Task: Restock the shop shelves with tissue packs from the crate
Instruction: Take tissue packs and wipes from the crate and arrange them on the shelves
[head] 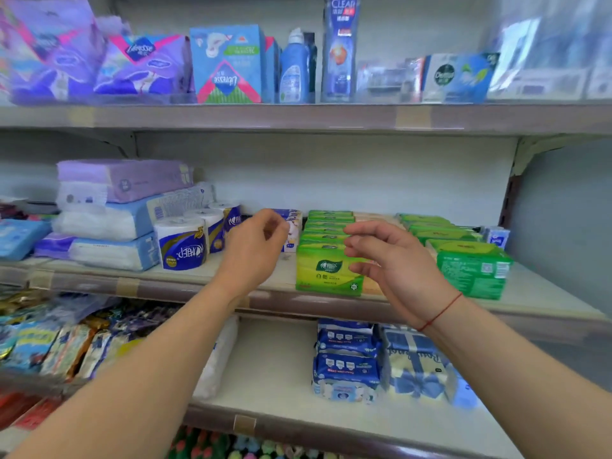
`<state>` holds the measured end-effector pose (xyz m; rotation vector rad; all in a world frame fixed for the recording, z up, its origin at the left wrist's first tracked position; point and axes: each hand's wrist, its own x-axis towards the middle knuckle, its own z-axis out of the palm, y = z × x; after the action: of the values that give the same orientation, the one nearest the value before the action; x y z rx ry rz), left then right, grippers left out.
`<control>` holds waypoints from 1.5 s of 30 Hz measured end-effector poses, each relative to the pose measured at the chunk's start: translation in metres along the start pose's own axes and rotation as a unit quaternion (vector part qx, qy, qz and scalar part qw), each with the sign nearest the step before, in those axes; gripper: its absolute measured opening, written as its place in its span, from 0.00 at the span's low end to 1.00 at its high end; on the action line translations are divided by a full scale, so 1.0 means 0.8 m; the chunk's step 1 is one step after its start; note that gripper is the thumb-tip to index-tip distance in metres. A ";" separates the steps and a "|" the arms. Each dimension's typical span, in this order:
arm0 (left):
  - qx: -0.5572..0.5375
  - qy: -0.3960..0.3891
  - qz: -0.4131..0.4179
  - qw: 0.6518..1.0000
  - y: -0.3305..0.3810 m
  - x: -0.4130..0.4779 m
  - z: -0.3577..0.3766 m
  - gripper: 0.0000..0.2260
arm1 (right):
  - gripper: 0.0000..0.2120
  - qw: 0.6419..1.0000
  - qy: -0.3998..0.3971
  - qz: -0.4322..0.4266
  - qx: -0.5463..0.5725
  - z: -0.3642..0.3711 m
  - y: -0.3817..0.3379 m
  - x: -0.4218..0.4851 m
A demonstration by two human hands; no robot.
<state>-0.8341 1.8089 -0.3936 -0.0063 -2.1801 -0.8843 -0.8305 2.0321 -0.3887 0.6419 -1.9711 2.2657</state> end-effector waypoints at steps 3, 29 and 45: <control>-0.066 -0.002 -0.001 0.998 0.039 -0.052 -0.006 0.06 | 0.08 1.000 -0.004 -0.007 0.001 -0.024 -0.018 -0.041; -0.134 -0.285 -0.184 0.931 0.010 -0.480 0.220 0.05 | 0.08 0.951 0.030 0.268 -0.155 -0.238 0.283 -0.341; -0.068 -0.434 -0.235 0.867 -0.008 -0.534 0.290 0.06 | 0.09 0.883 -0.059 0.380 -0.270 -0.264 0.339 -0.402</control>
<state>-0.6867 2.0541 -0.7866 0.0754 -3.0165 -1.5263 -0.6798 2.2570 -0.7736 -0.0938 -3.1395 1.7736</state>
